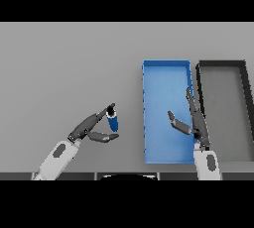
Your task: Pick up the blue pipe and place it into the blue bin.
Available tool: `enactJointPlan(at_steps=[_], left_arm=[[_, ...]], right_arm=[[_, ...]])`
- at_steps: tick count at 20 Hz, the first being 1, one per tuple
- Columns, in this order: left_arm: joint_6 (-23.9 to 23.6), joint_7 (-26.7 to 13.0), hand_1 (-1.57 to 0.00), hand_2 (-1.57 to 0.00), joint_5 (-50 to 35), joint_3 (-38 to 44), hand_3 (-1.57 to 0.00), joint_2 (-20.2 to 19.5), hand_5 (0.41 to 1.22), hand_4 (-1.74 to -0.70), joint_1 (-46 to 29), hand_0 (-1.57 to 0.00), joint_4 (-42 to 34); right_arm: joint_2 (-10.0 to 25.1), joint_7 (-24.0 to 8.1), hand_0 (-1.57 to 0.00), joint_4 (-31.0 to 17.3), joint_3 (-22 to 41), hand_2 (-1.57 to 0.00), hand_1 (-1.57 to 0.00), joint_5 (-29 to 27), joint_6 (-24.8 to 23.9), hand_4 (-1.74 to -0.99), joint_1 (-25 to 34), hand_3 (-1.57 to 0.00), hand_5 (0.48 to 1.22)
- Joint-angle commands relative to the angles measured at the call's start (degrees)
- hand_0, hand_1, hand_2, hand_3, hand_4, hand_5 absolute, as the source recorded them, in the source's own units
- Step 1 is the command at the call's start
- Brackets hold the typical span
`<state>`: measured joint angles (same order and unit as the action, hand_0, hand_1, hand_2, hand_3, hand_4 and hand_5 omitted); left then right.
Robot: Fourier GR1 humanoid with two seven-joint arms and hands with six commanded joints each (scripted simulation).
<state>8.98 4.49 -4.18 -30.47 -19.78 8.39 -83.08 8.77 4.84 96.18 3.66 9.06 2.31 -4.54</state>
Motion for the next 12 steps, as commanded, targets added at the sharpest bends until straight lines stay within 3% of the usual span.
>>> enactJointPlan(at_steps=[1,5,9,11,12], left_arm=[[-0.36,0.13,0.0,0.0,0.77,-0.44,0.0,1.01,0.456,-1.12,0.78,0.0,1.05],[-2.34,-0.82,0.0,0.0,4.36,-1.51,0.0,3.18,0.418,-1.05,3.17,0.0,5.32],[-1.6,1.11,0.0,0.0,2.68,-1.51,0.0,6.64,0.463,-1.11,4.05,0.0,7.4],[-1.15,3.04,-0.04,-0.15,0.98,-0.48,-0.12,7.67,0.55,-1.19,3.75,0.0,8.67],[-1.15,3.39,-0.16,-0.31,0.23,-0.49,-0.28,8.95,0.613,-1.24,3.48,-0.01,8.88]], right_arm=[[0.32,0.19,0.0,0.67,0.08,0.0,0.0,-0.07,0.33,-1.211,-0.37,0.0,0.634],[0.34,1.22,0.0,-0.39,-0.4,0.0,0.0,-0.11,0.12,-1.221,-0.4,0.0,0.645],[0.56,1.96,0.0,-0.16,-0.16,0.0,0.0,0.52,0.03,-1.207,-0.91,0.0,0.65],[0.94,2.59,0.0,0.22,-0.27,0.0,0.0,0.52,0.17,-1.213,-1.65,0.0,0.655],[0.66,2.53,0.0,-0.68,-0.41,0.0,0.0,0.08,0.38,-1.217,-1.55,0.0,0.655]])
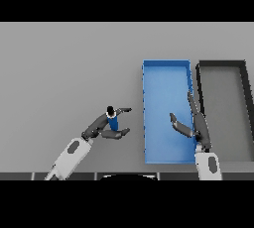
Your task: Pick up the blue pipe and place it into the blue bin.
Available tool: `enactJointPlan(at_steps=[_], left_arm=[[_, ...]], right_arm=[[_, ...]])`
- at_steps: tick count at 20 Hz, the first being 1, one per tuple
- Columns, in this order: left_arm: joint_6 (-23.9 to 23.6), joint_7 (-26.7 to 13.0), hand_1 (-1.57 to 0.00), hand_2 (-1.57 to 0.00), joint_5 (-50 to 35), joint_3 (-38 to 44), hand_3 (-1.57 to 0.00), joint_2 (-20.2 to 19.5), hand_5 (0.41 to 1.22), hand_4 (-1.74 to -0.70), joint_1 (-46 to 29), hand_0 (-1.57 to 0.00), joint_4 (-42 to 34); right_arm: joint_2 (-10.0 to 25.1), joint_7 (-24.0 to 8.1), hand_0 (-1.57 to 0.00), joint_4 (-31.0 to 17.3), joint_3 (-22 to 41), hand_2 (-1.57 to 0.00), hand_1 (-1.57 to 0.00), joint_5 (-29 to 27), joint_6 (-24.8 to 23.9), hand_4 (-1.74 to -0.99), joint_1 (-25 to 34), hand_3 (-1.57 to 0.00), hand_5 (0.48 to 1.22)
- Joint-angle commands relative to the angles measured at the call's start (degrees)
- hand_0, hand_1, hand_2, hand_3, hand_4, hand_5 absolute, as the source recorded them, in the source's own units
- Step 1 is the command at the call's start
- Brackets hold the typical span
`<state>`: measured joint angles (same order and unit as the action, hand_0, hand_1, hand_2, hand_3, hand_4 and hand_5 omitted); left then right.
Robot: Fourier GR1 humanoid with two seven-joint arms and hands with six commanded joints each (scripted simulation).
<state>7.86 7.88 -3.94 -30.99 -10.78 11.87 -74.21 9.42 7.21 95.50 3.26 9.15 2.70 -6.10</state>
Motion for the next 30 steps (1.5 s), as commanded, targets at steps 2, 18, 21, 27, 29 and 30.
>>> enactJointPlan(at_steps=[2,18,21,27,29,30], left_arm=[[0.17,0.92,-0.55,-0.69,-1.81,0.84,-0.74,1.43,0.832,-1.37,-0.15,-0.36,0.47],[-1.47,1.4,-1.54,-1.55,0.64,0.84,-1.55,4.46,1.21,-1.47,1.0,-1.54,-10.66],[-0.09,-0.22,-1.56,-1.56,0.77,0.71,-1.56,5.46,1.215,-1.47,2.66,-1.55,-12.69],[1.31,-4.62,-1.57,-1.57,1.63,0.75,-1.57,6.63,1.22,-1.47,3.71,-1.57,-15.68],[1.77,-3.97,-1.57,-1.57,2.6,0.55,-1.57,6.47,1.22,-1.47,2.34,-1.57,-15.47],[1.83,-4.1,-1.57,-1.57,2.82,0.77,-1.57,6.98,1.22,-1.47,2.74,-1.57,-15.35]], right_arm=[[0.61,-0.2,0.0,1.03,-0.33,0.0,0.0,-0.5,0.26,-1.22,0.54,0.0,0.656],[-0.24,-2.23,0.0,0.3,0.15,0.0,0.0,0.01,-0.16,-1.213,2.18,0.0,0.639],[0.55,-2.15,0.0,-0.49,-0.27,0.0,0.0,0.38,-0.14,-1.184,2.79,0.0,0.643],[0.9,-1.21,0.0,0.42,-0.54,0.0,0.0,0.08,0.05,-1.151,1.43,0.0,0.643],[-2.04,0.04,0.0,4.14,0.97,0.0,0.0,3.05,-3.74,-1.141,-3.74,0.0,0.643],[-4.28,0.37,0.0,6.63,2.02,0.0,0.0,5.26,-6.52,-1.139,-7.54,0.0,0.643]])
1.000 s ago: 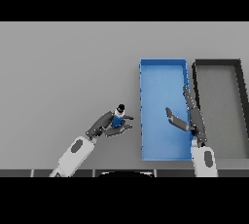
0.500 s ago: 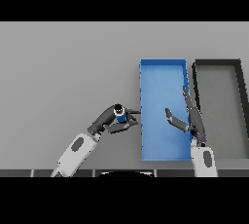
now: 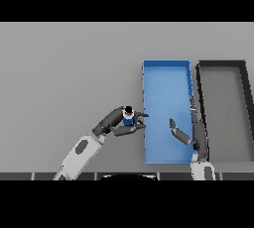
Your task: Pick up the blue pipe and place it into the blue bin.
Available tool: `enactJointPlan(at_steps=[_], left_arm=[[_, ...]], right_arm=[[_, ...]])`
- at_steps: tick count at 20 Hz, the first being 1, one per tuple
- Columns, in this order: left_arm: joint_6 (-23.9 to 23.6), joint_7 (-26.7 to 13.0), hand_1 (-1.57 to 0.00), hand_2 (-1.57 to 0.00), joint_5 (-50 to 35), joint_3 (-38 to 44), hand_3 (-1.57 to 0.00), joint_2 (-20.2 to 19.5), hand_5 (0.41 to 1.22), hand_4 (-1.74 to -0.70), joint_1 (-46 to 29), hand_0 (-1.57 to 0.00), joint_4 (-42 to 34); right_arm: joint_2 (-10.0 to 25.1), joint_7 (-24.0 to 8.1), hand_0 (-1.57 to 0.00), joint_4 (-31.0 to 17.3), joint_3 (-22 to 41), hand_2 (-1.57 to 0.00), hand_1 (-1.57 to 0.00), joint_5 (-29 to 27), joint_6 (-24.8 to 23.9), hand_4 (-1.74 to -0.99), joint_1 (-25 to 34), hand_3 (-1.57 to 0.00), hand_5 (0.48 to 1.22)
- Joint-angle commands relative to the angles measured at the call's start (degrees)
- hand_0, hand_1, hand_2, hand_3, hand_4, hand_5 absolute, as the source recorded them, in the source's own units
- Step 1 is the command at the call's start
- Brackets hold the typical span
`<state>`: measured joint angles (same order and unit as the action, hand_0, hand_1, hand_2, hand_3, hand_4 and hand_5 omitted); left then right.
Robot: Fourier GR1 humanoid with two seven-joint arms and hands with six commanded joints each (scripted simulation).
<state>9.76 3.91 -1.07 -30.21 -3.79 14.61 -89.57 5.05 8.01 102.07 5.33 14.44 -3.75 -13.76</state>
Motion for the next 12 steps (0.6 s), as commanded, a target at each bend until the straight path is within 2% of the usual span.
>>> enactJointPlan(at_steps=[1,3,5,6,7,8,9,11,12], left_arm=[[0.24,0.02,-1.57,-1.57,-0.2,0.52,-1.57,-0.06,1.22,-1.47,0.05,-1.57,0.2],[0.22,-0.36,-1.57,-1.57,0.39,0.89,-1.57,0.41,1.22,-1.47,0.15,-1.57,0.4],[1.49,0.72,-1.57,-1.57,0.38,1.56,-1.57,-0.12,1.22,-1.47,0.05,-1.57,0.7],[1.97,0.94,-1.57,-1.57,0.62,1.11,-1.57,0.08,1.22,-1.47,-0.64,-1.57,0.43],[2.21,0.38,-1.57,-1.57,0.97,1.33,-1.57,0.43,1.221,-1.47,0.05,-1.57,0.86],[2.36,0.08,-1.57,-1.57,0.99,1.47,-1.57,0.8,1.221,-1.47,0.02,-1.57,0.73],[2.56,0.13,-1.57,-1.57,0.98,1.59,-1.57,1.14,1.221,-1.47,-0.08,-1.57,0.49],[3.13,-0.26,-1.57,-1.57,0.99,1.86,-1.57,1.51,1.221,-1.47,0.02,-1.57,-0.11],[3.17,-0.11,-1.57,-1.57,1.45,1.87,-1.57,1.67,1.221,-1.47,-0.31,-1.57,0.08]], right_arm=[[-2.46,-0.06,0.0,2.61,1.14,0.0,0.0,2.48,-3.13,-1.138,-4.2,0.0,0.643],[-8.55,1.51,0.0,7.57,4.57,0.0,0.0,8.2,-9.63,-1.188,-14.3,0.0,0.643],[-11.3,0.71,0.0,10.52,6.11,0.0,0.0,10.95,-12.59,-1.184,-19.25,0.0,0.642],[-11.9,1.38,0.0,12.07,6.77,-0.02,0.0,11.35,-13.02,-1.187,-20.32,0.0,0.642],[-11.44,4.52,0.0,13.78,6.96,-0.04,0.0,7.48,-10.79,-1.195,-20.9,0.0,0.648],[-11.29,4.85,0.0,15.42,7.58,-0.07,-0.01,3.73,-7.87,-1.198,-20.33,0.0,0.641],[-10.28,3.97,0.0,17.67,8.35,-0.09,-0.02,0.53,-4.45,-1.202,-20.16,0.0,0.624],[-7.47,-4.81,0.0,20.08,9.59,-0.12,-0.03,-2.47,1.6,-1.215,-19.42,0.0,0.607],[-6.54,-7.9,0.0,20.25,9.42,-0.12,-0.02,-3.93,3.72,-1.224,-17.02,0.0,0.6]])
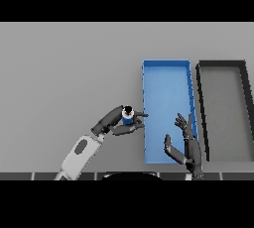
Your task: Pick up the blue pipe and place it into the blue bin.
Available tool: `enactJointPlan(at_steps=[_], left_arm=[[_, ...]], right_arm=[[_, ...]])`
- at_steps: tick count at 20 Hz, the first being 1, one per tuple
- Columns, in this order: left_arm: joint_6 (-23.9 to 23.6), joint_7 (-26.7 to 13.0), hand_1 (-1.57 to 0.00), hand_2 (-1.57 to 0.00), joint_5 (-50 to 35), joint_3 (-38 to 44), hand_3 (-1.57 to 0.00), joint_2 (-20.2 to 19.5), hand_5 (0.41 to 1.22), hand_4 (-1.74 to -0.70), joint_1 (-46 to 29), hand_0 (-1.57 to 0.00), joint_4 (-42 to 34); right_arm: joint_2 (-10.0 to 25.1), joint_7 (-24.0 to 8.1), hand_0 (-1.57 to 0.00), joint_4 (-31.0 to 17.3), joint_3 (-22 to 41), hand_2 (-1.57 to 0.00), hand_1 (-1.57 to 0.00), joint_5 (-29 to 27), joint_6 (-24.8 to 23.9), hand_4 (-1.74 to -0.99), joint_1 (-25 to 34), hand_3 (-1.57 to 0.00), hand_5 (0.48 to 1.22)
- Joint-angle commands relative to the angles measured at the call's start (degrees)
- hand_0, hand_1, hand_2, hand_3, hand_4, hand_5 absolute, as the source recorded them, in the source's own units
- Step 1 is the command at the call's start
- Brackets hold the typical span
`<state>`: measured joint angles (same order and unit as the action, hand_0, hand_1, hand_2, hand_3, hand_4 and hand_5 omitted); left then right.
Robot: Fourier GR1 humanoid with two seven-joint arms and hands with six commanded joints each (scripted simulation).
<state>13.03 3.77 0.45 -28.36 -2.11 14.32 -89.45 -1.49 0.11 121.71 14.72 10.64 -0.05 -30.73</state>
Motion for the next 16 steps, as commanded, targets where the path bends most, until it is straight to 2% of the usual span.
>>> enactJointPlan(at_steps=[1,3,5,7,9,13,16], left_arm=[[0.14,-0.61,-1.57,-1.57,0.31,-0.17,-1.57,0.24,1.221,-1.47,-0.16,-1.57,-0.05],[0.52,-0.79,-1.57,-1.57,0.52,0.09,-1.57,0.48,1.221,-1.47,-0.35,-1.57,-0.57],[0.78,-1.23,-1.57,-1.57,0.75,0.53,-1.57,0.52,1.221,-1.47,-0.43,-1.57,-1.17],[1.14,-2.02,-1.57,-1.57,1.37,0.89,-1.57,0.82,1.221,-1.47,0.23,-1.57,-0.71],[0.99,-1.78,-1.57,-1.57,2.63,0.98,-1.57,1.33,1.221,-1.47,0.06,-1.57,0.05],[2.41,-0.65,-1.57,-1.57,2.3,1.94,-1.57,1.91,1.221,-1.47,0.43,-1.57,-0.03],[3.45,-0.47,-1.57,-1.57,2.57,2.76,-1.57,2.16,1.221,-1.46,0.54,-1.57,1.28]], right_arm=[[1.2,-2.55,0.0,1.98,0.47,-0.12,-0.02,-0.86,2.17,-1.228,2.06,0.0,0.588],[3.31,-8.33,0.0,3.71,0.49,-0.11,-0.01,-3.02,5.69,-1.247,8.09,0.0,0.568],[4.98,-12.54,0.0,4.95,0.59,-0.1,-0.01,-3.42,7.54,-1.261,12.98,0.0,0.56],[6.5,-18.09,0.0,5.48,1.73,-0.08,0.0,-2.65,9.13,-1.281,18.87,0.0,0.558],[6.23,-22.33,0.0,4.69,3.32,-0.05,0.0,-2.82,10.3,-1.296,24.82,0.0,0.556],[5.22,-26.82,0.0,1.45,5.58,-0.04,0.0,-3.96,12.66,-1.294,32.71,0.0,0.56],[4.1,-28.61,0.0,-0.84,7.0,-0.05,0.0,-4.58,14.08,-1.253,37.72,0.0,0.554]])
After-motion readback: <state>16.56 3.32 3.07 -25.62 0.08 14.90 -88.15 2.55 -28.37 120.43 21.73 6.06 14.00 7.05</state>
